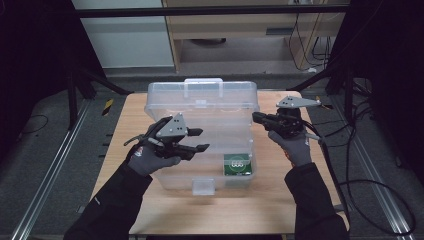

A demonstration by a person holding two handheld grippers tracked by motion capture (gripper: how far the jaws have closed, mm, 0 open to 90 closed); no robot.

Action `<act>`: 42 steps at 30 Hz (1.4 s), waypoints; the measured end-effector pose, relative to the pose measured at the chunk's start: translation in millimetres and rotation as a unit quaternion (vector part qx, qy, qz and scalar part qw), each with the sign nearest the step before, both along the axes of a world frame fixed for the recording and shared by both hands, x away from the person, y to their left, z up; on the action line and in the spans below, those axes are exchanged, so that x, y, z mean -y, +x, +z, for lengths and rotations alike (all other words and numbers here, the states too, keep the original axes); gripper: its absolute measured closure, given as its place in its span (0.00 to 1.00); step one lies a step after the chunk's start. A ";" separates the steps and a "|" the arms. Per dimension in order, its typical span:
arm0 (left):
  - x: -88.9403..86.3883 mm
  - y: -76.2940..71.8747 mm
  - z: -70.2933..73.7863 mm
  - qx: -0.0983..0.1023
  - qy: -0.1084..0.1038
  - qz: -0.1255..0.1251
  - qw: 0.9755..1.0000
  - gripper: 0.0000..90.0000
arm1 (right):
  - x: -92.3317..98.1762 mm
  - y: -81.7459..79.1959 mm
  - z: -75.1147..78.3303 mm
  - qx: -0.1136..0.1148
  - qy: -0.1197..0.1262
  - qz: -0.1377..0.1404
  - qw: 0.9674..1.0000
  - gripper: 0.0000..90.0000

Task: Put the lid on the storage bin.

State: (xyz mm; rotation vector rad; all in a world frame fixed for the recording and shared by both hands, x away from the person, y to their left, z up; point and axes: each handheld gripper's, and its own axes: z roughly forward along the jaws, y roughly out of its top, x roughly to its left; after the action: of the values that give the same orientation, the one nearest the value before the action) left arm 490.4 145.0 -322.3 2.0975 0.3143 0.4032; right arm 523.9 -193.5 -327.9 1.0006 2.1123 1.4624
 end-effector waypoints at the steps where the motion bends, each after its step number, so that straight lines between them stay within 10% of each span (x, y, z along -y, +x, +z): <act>1: -0.7 0.3 -0.6 0.002 -0.001 0.003 1.000 0.53 | 0.3 0.0 -0.2 -0.001 0.001 0.000 1.000 0.96; 17: -26.4 0.6 -3.8 -0.010 -0.051 0.073 0.996 0.67 | 3.5 -2.2 -1.9 -0.011 0.005 0.000 1.000 1.00; 29: -46.6 -4.1 -16.5 -0.012 -0.048 0.122 0.991 0.82 | 5.6 -6.5 -5.4 -0.019 -0.001 -0.004 1.000 1.00; 42: -75.5 -6.6 -22.1 -0.004 -0.076 0.177 0.981 0.91 | 4.0 -11.9 -10.2 -0.020 0.000 0.002 1.000 1.00</act>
State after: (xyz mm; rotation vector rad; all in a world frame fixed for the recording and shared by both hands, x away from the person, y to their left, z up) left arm 483.9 220.5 -344.4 1.8949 0.7067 0.5616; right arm 512.0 -197.6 -338.1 1.0348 2.1441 1.4555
